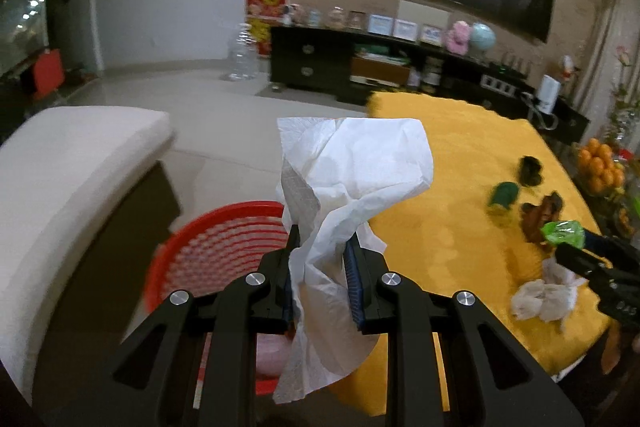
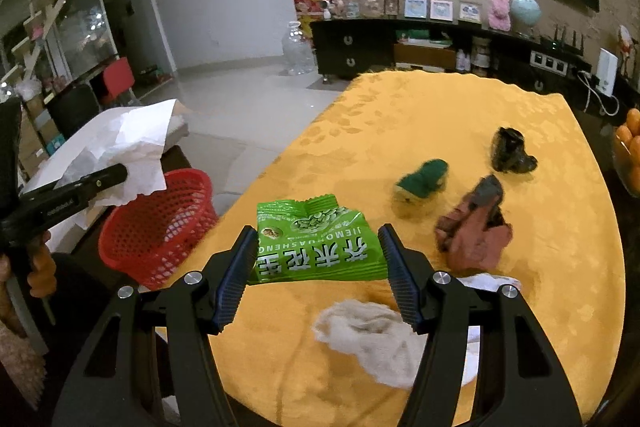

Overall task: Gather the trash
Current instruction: 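Carry the tissue and green wrapper over the red wastebasket with both tools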

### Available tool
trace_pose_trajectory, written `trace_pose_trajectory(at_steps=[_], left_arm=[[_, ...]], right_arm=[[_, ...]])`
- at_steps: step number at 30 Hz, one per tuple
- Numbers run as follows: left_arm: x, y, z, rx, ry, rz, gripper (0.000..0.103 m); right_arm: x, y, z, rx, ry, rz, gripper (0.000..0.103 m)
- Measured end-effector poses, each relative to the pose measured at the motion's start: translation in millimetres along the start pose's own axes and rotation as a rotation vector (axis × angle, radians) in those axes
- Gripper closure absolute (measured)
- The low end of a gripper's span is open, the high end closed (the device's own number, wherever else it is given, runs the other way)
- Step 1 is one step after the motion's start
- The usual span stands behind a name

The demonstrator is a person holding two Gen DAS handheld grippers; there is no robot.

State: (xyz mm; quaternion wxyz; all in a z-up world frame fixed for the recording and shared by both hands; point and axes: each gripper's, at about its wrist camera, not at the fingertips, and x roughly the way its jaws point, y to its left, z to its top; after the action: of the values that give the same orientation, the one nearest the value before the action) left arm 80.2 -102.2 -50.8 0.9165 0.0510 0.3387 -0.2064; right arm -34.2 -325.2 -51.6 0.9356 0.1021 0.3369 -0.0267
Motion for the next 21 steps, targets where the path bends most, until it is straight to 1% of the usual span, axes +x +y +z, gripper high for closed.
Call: trace_pose_trajectory(at_steps=[4, 10, 21], left_arm=[[-5.9, 22.9, -1.2, -0.04, -0.004, 0.041, 0.083], [-1.8, 45.9, -5.2, -0.087, 0.02, 0.091, 0.083], [18.4, 74.3, -16.7, -0.172, 0.108, 0.115, 0.083]], right_arm=[[3.1, 15.9, 6.5, -0.016, -0.001, 0.017, 0.043], [18.3, 44.7, 18.5, -0.042, 0.017, 0.065, 0.043], [67.6, 102.3, 31.4, -0.096, 0.086, 0.158, 0.043]])
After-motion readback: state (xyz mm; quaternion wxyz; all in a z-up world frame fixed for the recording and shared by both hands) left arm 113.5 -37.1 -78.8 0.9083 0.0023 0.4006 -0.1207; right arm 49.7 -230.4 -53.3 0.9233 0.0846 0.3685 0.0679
